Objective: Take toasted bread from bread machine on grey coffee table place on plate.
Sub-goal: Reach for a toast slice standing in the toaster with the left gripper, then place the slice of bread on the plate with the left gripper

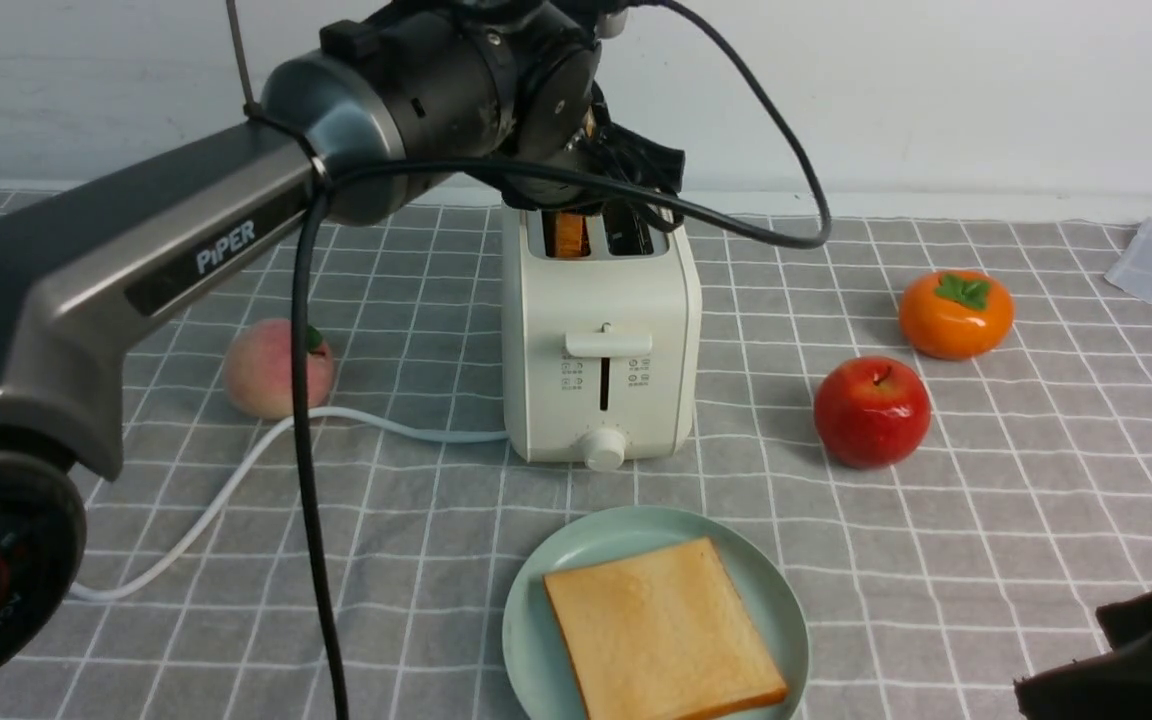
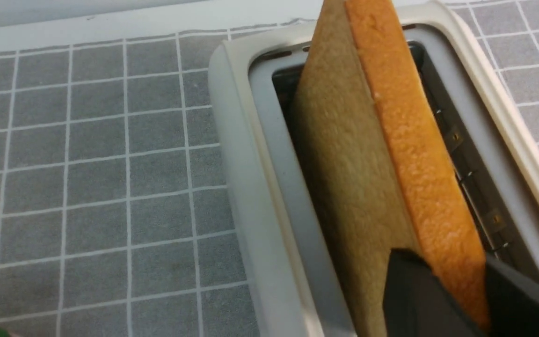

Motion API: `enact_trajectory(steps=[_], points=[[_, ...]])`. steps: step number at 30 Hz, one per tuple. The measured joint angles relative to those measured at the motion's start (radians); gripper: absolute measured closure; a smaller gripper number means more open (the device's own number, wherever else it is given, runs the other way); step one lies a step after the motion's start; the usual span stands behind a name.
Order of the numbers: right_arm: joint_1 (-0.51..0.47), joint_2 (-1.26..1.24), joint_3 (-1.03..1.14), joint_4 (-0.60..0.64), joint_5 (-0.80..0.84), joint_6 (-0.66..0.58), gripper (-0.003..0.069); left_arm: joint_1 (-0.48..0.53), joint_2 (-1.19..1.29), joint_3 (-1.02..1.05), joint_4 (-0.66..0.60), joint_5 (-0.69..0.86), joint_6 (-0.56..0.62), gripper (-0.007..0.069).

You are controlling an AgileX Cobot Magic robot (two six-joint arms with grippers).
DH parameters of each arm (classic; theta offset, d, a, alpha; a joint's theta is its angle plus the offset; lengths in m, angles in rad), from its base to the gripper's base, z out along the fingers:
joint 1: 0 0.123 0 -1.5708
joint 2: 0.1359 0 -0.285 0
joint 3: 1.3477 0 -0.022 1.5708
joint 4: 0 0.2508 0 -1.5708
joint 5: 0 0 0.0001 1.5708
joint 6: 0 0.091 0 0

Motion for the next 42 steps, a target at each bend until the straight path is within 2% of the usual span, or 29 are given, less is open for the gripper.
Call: enact_trajectory(steps=[9, 14, 16, 18, 21, 22, 24, 25, 27, 30, 38, 42], points=[[0.0, 0.0, 0.0, 0.007, 0.0, 0.0, 0.0115, 0.0, -0.199, 0.0, -0.004, 0.108, 0.0, 0.0531], [0.0, 0.0, 0.0, 0.007, 0.001, 0.0, 0.0115, 0.0, -0.402, -0.004, 0.068, 0.315, 0.006, 0.0531], [0.0, 0.0, 0.0, 0.007, 0.001, 0.0, 0.0115, 0.0, -0.464, -0.007, 0.085, 0.436, 0.046, 0.0531], [0.0, 0.0, 0.0, 0.007, 0.001, 0.0, 0.0115, 0.0, -0.491, -0.006, 0.075, 0.469, 0.077, 0.0531], [0.0, 0.0, 0.0, 0.018, 0.0, 0.0, 0.0115, 0.002, -0.583, 0.061, -0.111, 0.487, 0.204, 0.0531], [0.0, 0.0, 0.0, 0.018, 0.0, 0.0, 0.0115, 0.002, -0.588, 0.068, -0.128, 0.487, 0.211, 0.0531], [0.0, 0.0, 0.0, 0.044, 0.0, 0.0, 0.0115, 0.002, -0.646, 0.191, -0.373, 0.481, 0.308, 0.0531], [0.0, 0.0, 0.0, 0.044, 0.0, 0.0, 0.0115, 0.002, -0.65, 0.201, -0.373, 0.481, 0.316, 0.0531], [0.0, 0.0, 0.0, 0.064, 0.0, 0.0, 0.0114, 0.001, -0.674, 0.337, -0.608, 0.419, 0.424, 0.0531], [0.0, 0.0, 0.0, 0.075, -0.001, 0.0, 0.0114, 0.001, -0.657, 0.49, -0.795, 0.33, 0.53, 0.0531], [0.0, 0.0, 0.0, 0.109, -0.01, 0.0, 0.0114, 0.001, -0.515, 0.715, -1.099, 0.178, 0.733, 0.0531], [0.0, 0.0, 0.0, 0.132, -0.01, 0.0, 0.0114, 0.001, -0.433, 0.727, -1.171, 0.108, 0.761, 0.0531]])
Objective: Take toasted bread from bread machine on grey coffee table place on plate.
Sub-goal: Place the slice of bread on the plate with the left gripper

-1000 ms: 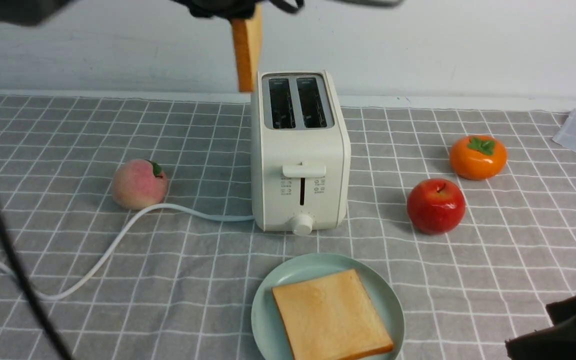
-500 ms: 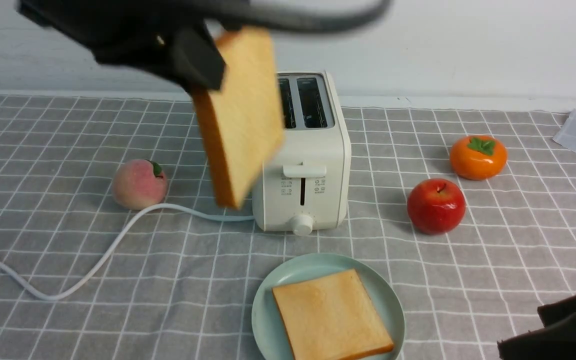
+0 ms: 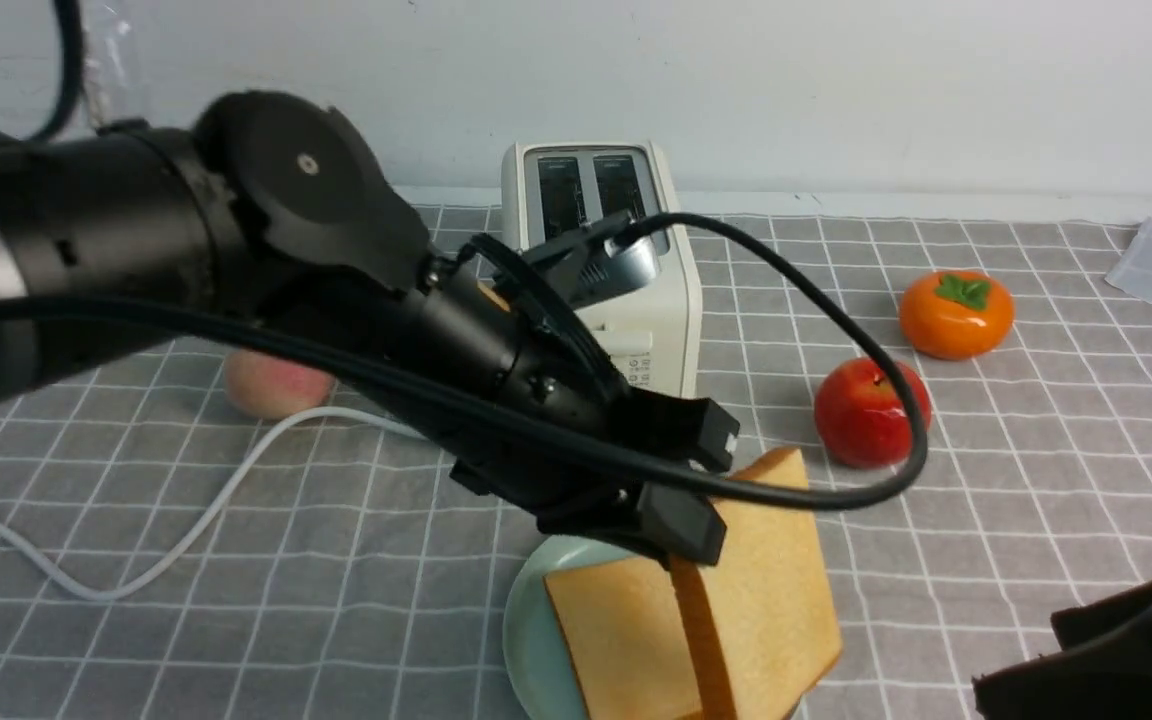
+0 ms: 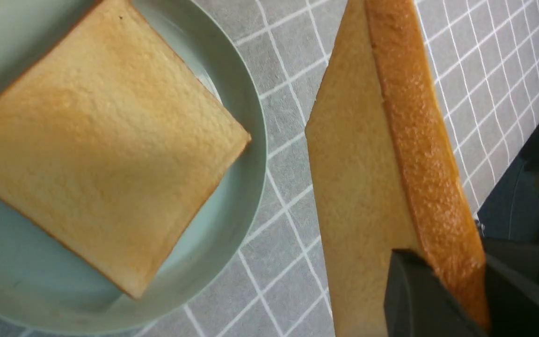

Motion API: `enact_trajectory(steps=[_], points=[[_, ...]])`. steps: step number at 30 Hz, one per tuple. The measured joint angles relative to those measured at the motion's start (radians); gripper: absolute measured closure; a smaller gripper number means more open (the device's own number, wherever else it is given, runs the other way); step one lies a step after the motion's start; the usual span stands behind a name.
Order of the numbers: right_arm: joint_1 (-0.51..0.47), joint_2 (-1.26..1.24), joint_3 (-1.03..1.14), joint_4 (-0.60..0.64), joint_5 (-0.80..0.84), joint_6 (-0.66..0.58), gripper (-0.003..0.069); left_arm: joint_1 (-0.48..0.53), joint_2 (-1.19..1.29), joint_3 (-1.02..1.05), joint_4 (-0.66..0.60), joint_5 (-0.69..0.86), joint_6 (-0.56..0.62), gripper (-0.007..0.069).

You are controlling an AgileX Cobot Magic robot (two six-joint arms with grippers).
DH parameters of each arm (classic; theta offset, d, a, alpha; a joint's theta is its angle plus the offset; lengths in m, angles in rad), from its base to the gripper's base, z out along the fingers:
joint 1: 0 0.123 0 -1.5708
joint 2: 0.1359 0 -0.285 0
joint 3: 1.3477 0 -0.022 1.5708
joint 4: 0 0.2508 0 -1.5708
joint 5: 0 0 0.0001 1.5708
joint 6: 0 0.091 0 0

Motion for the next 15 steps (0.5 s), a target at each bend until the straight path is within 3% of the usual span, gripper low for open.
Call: enact_trajectory(steps=[12, 15], points=[[0.0, 0.0, 0.0, 0.006, 0.0, 0.0, 0.0114, 0.001, 0.146, 0.0, 0.113, -0.11, -0.025, 0.0522], [0.0, 0.0, 0.0, 0.006, 0.0, -0.001, 0.0126, 0.001, 0.148, 0.0, 0.158, -0.136, -0.047, 0.0469]])
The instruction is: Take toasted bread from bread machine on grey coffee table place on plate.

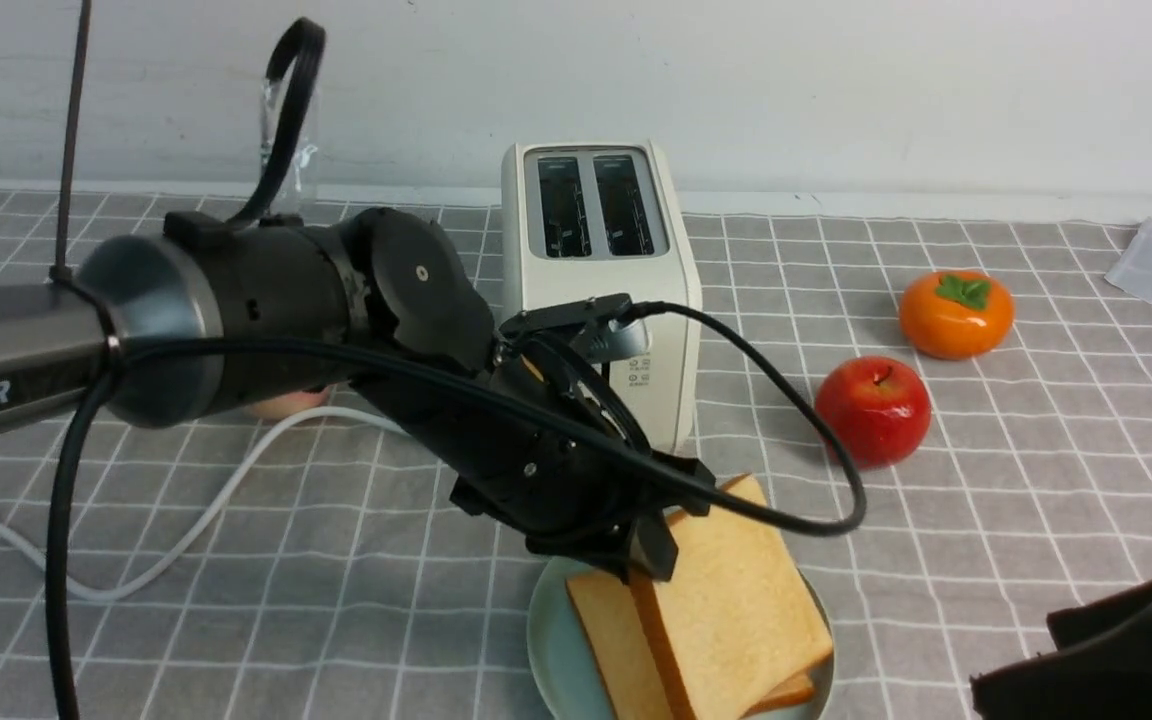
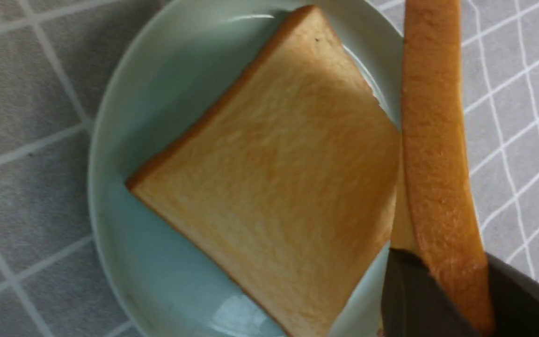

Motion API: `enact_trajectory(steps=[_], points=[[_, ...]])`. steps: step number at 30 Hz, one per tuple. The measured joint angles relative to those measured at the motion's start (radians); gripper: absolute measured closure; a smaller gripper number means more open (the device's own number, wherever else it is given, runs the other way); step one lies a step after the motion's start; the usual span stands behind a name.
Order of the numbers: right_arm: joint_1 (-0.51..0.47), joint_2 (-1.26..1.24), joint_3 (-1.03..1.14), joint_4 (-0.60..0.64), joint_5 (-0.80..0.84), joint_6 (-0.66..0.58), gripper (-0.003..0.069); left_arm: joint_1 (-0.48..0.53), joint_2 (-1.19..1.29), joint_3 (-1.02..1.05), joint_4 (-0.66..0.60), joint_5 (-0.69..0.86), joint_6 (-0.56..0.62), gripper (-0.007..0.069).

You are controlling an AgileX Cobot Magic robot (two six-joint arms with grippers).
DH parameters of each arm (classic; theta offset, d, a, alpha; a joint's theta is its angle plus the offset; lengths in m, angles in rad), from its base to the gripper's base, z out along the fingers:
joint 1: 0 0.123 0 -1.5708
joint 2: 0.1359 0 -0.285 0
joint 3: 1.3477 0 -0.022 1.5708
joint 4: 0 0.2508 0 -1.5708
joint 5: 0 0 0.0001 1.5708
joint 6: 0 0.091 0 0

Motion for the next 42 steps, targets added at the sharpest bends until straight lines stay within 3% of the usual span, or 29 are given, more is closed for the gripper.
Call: enact_trajectory(steps=[5, 6, 7, 9, 11, 13, 16, 20, 26, 27, 28, 29, 30, 31, 33, 35, 42], points=[[0.0, 0.0, 0.0, 0.0, -0.007, -0.003, 0.0223, 0.0, -0.014, 0.0, 0.101, -0.035, -0.095, 0.0237], [0.0, 0.0, 0.0, 0.0, -0.014, -0.003, 0.0281, 0.0, -0.027, 0.0, 0.134, -0.032, -0.117, 0.0167], [0.0, 0.0, 0.0, 0.0, -0.015, -0.003, 0.029, 0.0, -0.027, 0.0, 0.138, -0.031, -0.119, 0.0157], [0.0, 0.0, 0.0, -0.003, -0.029, 0.002, 0.0422, 0.0, -0.06, 0.0, 0.202, 0.007, -0.133, 0.0045], [0.0, 0.0, 0.0, -0.004, -0.032, 0.008, 0.0494, 0.0, -0.079, 0.0, 0.231, 0.032, -0.138, 0.0007], [0.0, 0.0, 0.0, -0.005, -0.054, 0.025, 0.0631, 0.007, -0.124, 0.0, 0.31, 0.103, -0.186, -0.0032], [0.0, 0.0, 0.0, -0.022, -0.083, 0.029, 0.0674, 0.021, -0.166, 0.0, 0.374, 0.146, -0.266, -0.0032], [0.0, 0.0, 0.0, -0.131, -0.155, 0.081, 0.0678, 0.045, -0.282, 0.0, 0.484, 0.211, -0.401, 0.0035], [0.0, -0.024, 0.001, -0.303, -0.193, 0.164, 0.0678, 0.047, -0.433, 0.012, 0.521, 0.308, -0.418, 0.0206], [0.0, -0.051, 0.011, -0.348, -0.206, 0.189, 0.0678, 0.048, -0.483, 0.03, 0.526, 0.314, -0.418, 0.0273], [0.0, -0.06, 0.015, -0.367, -0.21, 0.198, 0.0678, 0.048, -0.498, 0.04, 0.529, 0.314, -0.418, 0.0293], [0.0, -0.106, 0.041, -0.41, -0.238, 0.246, 0.0678, 0.048, -0.564, 0.074, 0.555, 0.29, -0.418, 0.0391], [0.0, -0.12, 0.049, -0.419, -0.244, 0.252, 0.0678, 0.048, -0.571, 0.078, 0.555, 0.29, -0.418, 0.0403], [0.0, -0.186, 0.09, -0.452, -0.293, 0.302, 0.0678, 0.048, -0.632, 0.111, 0.6, 0.248, -0.426, 0.0492], [0.0, -0.282, 0.15, -0.488, -0.338, 0.338, 0.0678, 0.048, -0.685, 0.143, 0.652, 0.213, -0.447, 0.06], [0.0, -0.374, 0.209, -0.538, -0.373, 0.35, 0.0678, 0.048, -0.73, 0.175, 0.693, 0.195, -0.465, 0.0638], [0.0, -0.656, 0.443, -0.632, -0.398, 0.394, 0.0678, 0.049, -0.914, 0.314, 0.68, 0.195, -0.556, 0.0638]])
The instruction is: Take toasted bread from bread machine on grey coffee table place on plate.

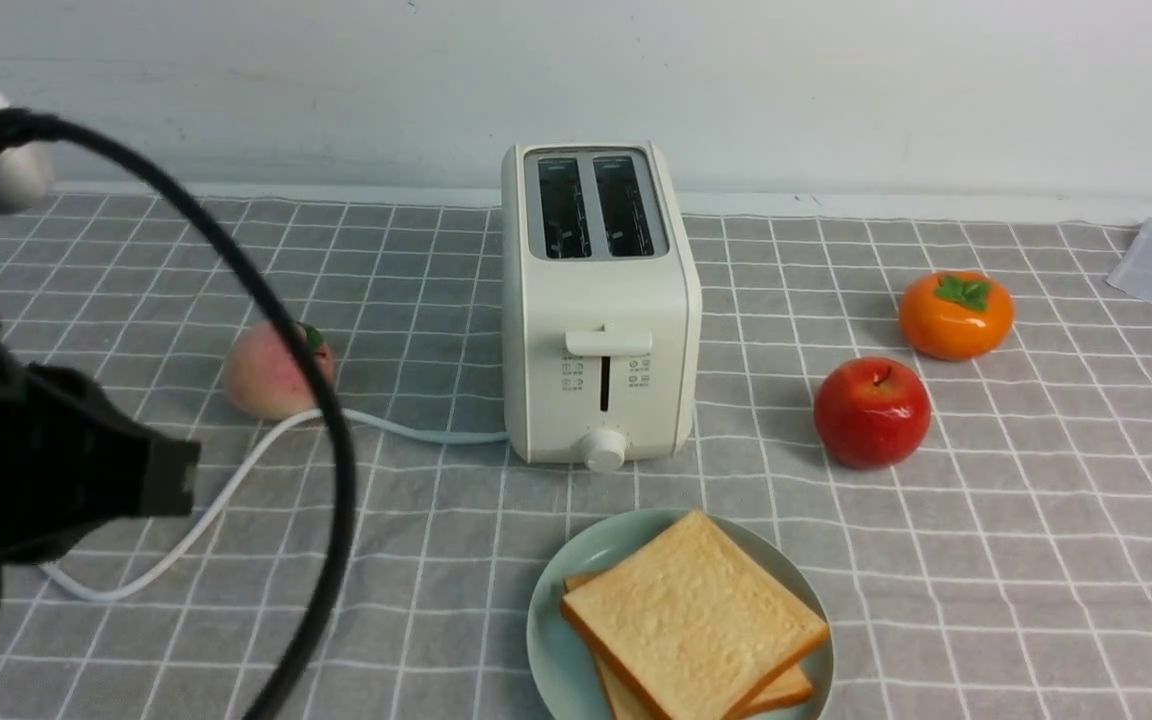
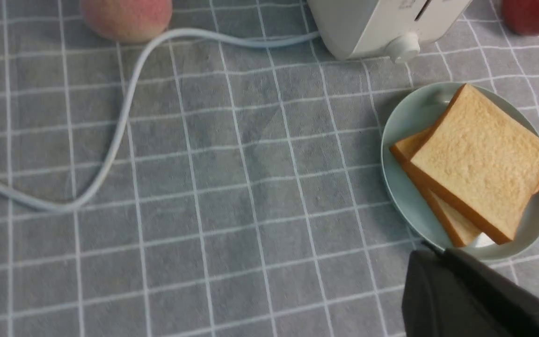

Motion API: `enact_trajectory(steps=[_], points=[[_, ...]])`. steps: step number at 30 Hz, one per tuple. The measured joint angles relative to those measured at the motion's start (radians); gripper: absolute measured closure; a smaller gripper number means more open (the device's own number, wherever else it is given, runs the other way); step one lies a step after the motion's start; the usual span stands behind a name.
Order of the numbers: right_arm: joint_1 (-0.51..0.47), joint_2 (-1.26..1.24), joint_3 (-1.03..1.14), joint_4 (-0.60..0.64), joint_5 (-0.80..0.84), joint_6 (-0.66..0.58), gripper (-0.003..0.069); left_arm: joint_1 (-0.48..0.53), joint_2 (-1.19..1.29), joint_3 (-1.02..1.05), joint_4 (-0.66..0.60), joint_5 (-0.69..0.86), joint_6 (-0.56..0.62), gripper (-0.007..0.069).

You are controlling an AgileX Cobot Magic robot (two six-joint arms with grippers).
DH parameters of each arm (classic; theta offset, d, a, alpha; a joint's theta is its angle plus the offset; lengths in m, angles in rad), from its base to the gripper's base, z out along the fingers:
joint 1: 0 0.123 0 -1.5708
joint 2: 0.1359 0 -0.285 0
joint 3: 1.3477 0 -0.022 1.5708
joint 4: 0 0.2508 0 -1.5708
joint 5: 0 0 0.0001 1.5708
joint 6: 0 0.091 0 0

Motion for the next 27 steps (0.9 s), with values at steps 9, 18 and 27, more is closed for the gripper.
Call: enact_trajectory(steps=[9, 18, 27], points=[[0.0, -0.158, 0.19, -0.16, -0.153, 0.047, 0.0675, 0.0, -0.35, 0.203, -0.298, 0.038, -0.094, 0.0638], [0.0, -0.163, 0.193, -0.199, -0.175, 0.048, 0.0668, 0.0, -0.52, 0.266, -0.446, -0.013, -0.082, 0.0638], [0.0, -0.163, 0.193, -0.196, -0.176, 0.048, 0.0666, 0.0, -0.52, 0.273, -0.336, -0.184, -0.082, 0.0638]])
